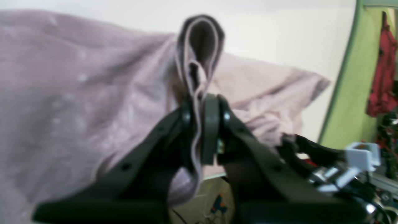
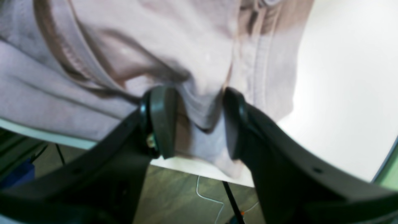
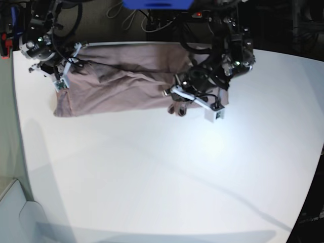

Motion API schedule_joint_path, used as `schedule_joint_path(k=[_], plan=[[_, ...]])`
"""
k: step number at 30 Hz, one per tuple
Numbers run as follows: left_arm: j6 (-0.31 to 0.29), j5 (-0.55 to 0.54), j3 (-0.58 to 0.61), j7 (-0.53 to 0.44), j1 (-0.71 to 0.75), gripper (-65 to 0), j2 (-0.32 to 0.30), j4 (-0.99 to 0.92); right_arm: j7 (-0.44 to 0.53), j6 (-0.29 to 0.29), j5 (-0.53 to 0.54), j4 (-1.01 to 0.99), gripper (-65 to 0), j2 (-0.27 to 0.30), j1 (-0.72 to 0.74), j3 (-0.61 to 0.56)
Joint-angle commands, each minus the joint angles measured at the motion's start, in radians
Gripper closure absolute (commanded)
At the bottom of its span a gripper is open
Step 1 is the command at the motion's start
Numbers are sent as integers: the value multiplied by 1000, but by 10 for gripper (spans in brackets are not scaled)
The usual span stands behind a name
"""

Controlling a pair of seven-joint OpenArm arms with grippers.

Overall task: Layout the t-shirt on the table in an organized manner, then fold the t-shirt properly
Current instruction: 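Lift the strip end with the left gripper and fold it toward the right gripper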

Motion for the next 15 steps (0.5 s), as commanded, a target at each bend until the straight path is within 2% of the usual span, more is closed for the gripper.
schedule_joint_path(k=[1,10,15], plan=[[11,-16,8,-9,-10,0,9,16,8,-4,3,14,-258,10,3,0],[11,-15,46,-13,-36,0,18,-39,4,-4,3,14,-258,10,19,0],[11,-15,49,-52,-43,0,24,-39,2,-4,3,14,-259,10,23,0]])
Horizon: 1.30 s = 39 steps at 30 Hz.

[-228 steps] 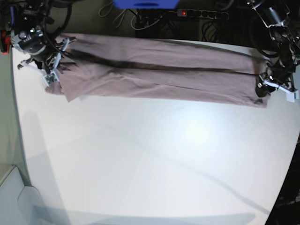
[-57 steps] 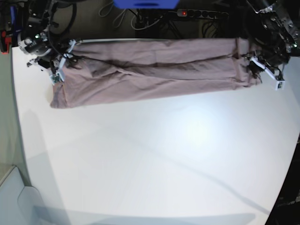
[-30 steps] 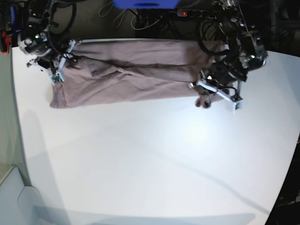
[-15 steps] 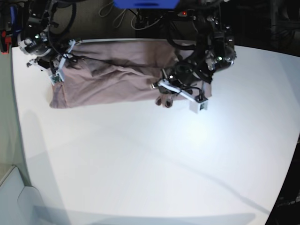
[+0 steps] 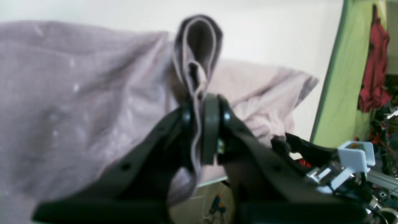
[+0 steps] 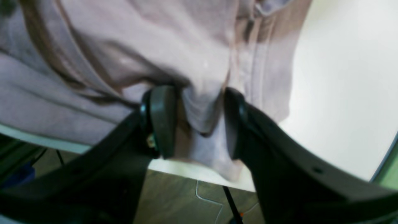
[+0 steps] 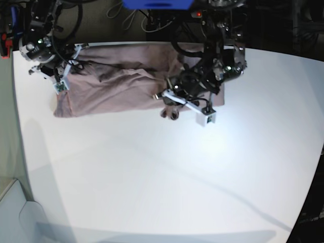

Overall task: Layout the t-shirt on the table in an organized manner, then fold the t-shirt properly
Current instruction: 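Lift the strip end with the left gripper and fold it toward the right gripper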

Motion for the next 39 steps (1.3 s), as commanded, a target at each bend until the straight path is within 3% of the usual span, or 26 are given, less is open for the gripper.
schedule_joint_path(k=[1,14,17,22,31,33,36,39], plan=[[10,-18,6,-7,-12,0,9,15,10,-4,4,14,-259,9,5,1],[8,-24,46,36,-35,-21,0,-31,12,-4,4,14,-259,9,5,1],[7,-22,63,98,-64,-87,-1,-33,12,-4,4,16,-259,11,5,1],[7,-24,62,100,-72,-173,5,-35,12,-4,4,19,-259,11,5,1],[7,-25,60,102,-66,-482,6,-18,13,-4,4,17,-259,11,7,1],[2,-25,60,102,-64,-522,2,16,13,-4,4,17,-259,11,7,1],[-1,-25,33,102,-63,-508,-1,68,13,-4,4,19,-259,11,7,1],[-1,-25,-66,111,-61,-421,-17,77,12,-4,4,22,-259,12,7,1]])
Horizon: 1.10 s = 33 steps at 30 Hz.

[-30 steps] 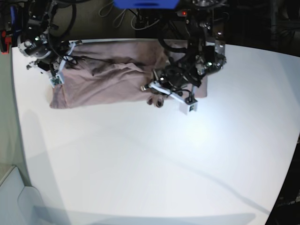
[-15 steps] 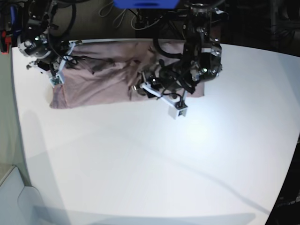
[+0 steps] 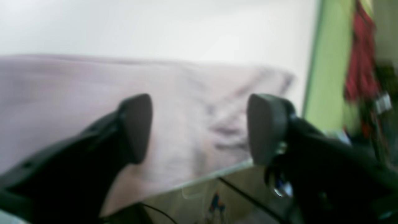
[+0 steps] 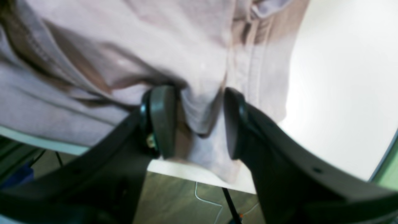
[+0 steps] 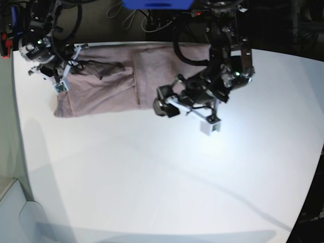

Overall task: Layout the t-shirt on the table in an organized manner, then fold the t-shirt properly
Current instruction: 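Lift the strip end with the left gripper and fold it toward the right gripper, then release the left gripper and move both grippers to the folded stack's ends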

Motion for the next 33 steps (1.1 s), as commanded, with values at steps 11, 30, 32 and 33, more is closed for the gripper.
schedule_joint_path(k=[11,30,32,33], plan=[[-1,-11,-208,-12,63,-40,-146,10,5,-4,2,121,-261,10,0,55],[1,-10,-280,-17,40,-2,-148,-196,5,-4,3,150,-429,10,5,90],[1,-10,-283,-17,40,-2,-149,-193,4,-4,5,150,-429,10,28,90],[1,-10,-283,-17,39,-2,-151,-196,-1,-4,5,146,-429,10,40,90]])
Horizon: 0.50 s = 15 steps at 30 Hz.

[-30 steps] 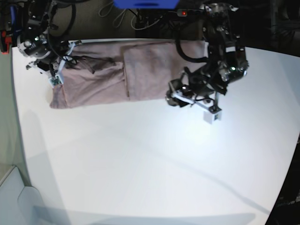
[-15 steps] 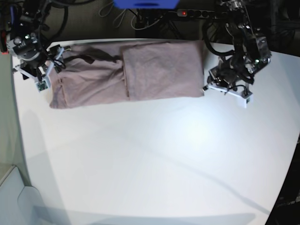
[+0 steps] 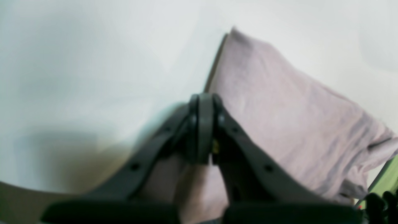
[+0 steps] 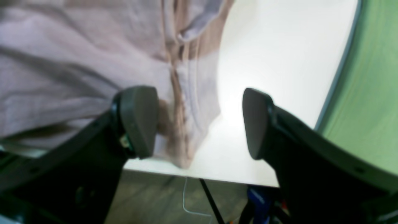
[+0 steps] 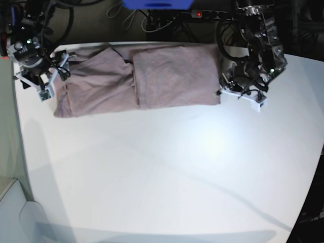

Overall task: Layout the t-shirt on the table in an organized manner, then fold the t-shirt properly
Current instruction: 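Release the left gripper and move both grippers to the folded stack's ends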

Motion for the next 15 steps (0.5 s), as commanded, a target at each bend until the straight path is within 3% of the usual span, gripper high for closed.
schedule_joint_path(k=[1,5,8,15], plan=[[0,-10,-4,-1,-21,-2,-6,10,2,-4,8,12,-429,10,26,4],[-1,-3,-5,-4,-37,-2,-8,7,-124,-4,8,9,-429,12,112,4],[-1,-3,-4,-58,-49,-2,-8,7,-178,-4,8,4,-429,9,164,1],[-1,-8,1,-90,-69,-2,-8,-14,-189,-4,10,-140,-427,-8,236,2]])
